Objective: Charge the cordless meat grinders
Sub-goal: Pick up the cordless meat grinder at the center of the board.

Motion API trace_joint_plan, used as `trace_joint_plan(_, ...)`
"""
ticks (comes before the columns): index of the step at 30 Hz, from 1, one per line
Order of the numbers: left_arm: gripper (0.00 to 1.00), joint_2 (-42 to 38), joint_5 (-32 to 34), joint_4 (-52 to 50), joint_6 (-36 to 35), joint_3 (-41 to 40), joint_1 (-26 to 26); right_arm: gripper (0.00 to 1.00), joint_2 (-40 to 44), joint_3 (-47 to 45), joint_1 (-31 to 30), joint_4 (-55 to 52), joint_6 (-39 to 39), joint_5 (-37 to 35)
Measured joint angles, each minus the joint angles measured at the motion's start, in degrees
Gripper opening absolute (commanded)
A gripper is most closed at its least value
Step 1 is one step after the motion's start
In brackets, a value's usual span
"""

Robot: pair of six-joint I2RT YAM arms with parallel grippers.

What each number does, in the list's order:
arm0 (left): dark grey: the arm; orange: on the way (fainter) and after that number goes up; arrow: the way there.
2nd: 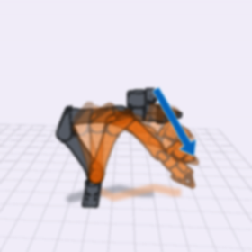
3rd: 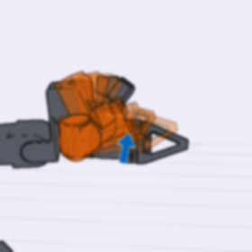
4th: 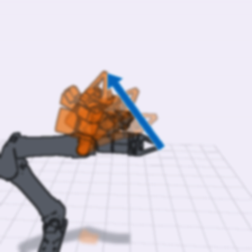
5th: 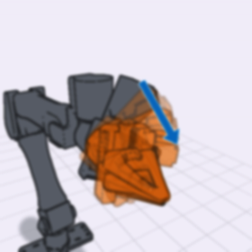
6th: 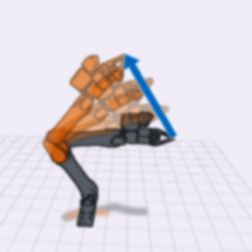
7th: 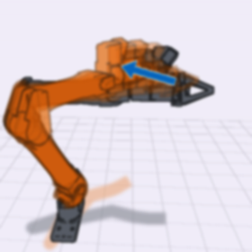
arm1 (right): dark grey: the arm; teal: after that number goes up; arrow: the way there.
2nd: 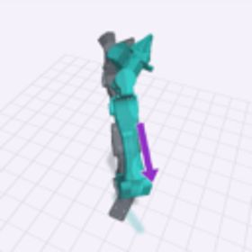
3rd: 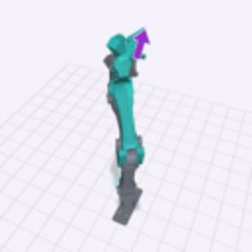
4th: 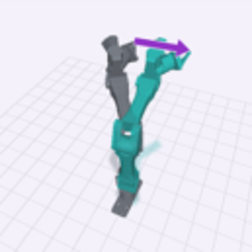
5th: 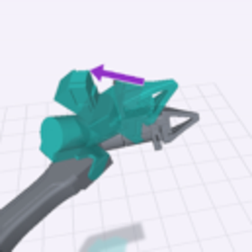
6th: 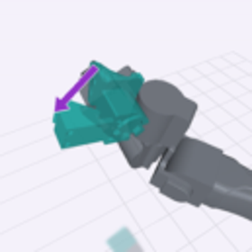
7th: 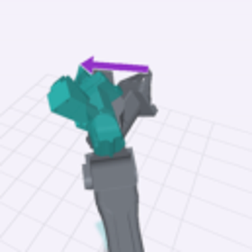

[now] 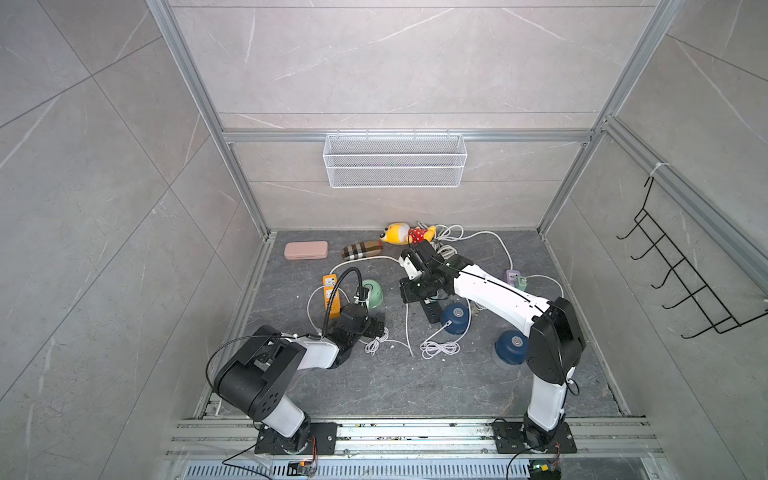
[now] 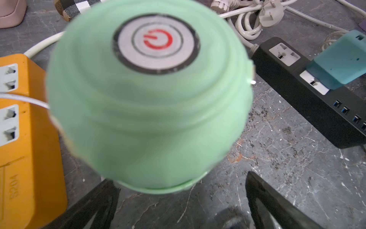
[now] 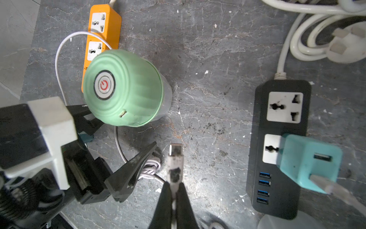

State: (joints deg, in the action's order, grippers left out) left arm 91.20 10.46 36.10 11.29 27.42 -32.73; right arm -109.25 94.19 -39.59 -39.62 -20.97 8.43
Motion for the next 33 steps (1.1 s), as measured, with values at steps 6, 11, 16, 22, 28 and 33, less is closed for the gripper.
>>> trace_joint_plan(6,0.99,2.0,0.0,3.7,-1.3,0.0,0.9,0.00,-4.1,4.2,0.0,-0.2,0.0,0.6)
trace_joint_plan(11,0.99,3.9,0.0,6.2,-2.2,0.3,1.3,0.00,-8.0,7.6,0.0,-0.5,0.0,1.4)
trace_joint_plan(16,1.00,7.5,0.1,7.0,-2.7,1.5,1.9,0.00,-11.0,10.7,0.0,-1.6,0.0,2.0)
trace_joint_plan(22,1.00,8.8,0.2,9.2,-2.8,2.0,2.8,0.00,-13.2,13.0,0.0,-2.7,0.2,2.4)
trace_joint_plan(28,1.00,10.5,0.2,11.4,-3.0,3.0,2.8,0.00,-14.0,13.5,0.2,-3.1,0.3,2.6)
trace_joint_plan(33,1.00,11.3,0.2,11.4,-3.3,5.0,2.8,0.00,-14.2,13.6,0.6,-3.2,0.7,2.6)
